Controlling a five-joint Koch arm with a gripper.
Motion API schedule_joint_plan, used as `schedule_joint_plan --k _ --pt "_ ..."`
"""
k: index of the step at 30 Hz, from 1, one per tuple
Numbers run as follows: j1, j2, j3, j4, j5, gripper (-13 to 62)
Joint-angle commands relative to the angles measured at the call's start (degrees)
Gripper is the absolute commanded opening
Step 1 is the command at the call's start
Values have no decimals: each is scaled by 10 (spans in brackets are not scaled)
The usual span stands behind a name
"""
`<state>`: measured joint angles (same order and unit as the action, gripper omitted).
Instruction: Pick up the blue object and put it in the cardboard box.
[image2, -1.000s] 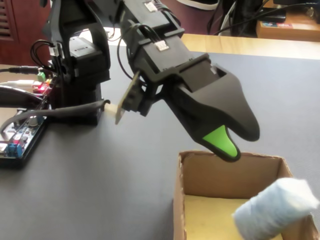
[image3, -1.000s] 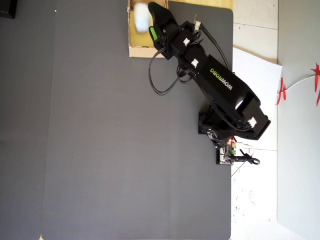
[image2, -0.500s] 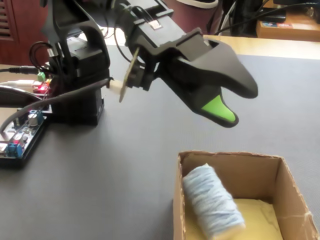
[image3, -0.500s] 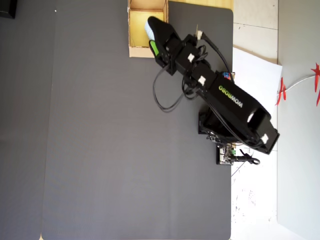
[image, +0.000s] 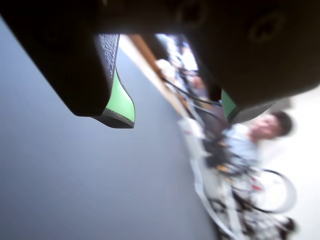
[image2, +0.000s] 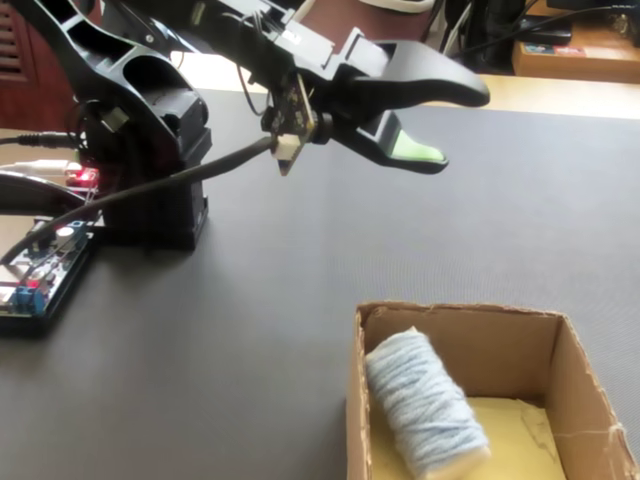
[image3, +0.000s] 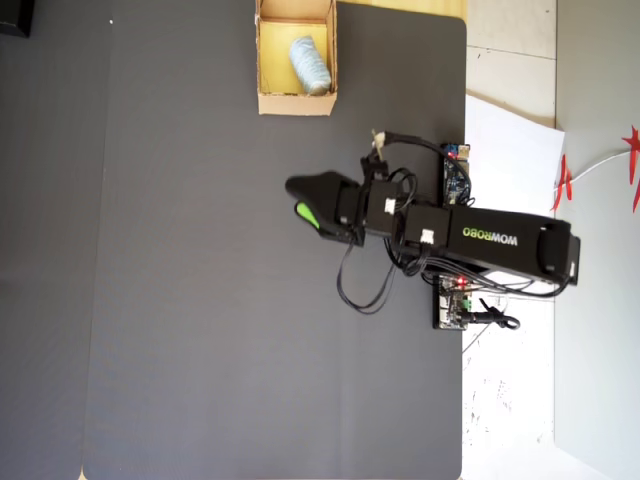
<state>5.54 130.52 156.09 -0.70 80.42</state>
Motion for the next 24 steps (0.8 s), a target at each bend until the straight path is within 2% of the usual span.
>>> schedule_joint_plan --k 1,14,24 --pt "-11 53 -1 -53 27 352" --pt "-41 53 222 -105 40 354" --pt "-41 53 226 8 39 350"
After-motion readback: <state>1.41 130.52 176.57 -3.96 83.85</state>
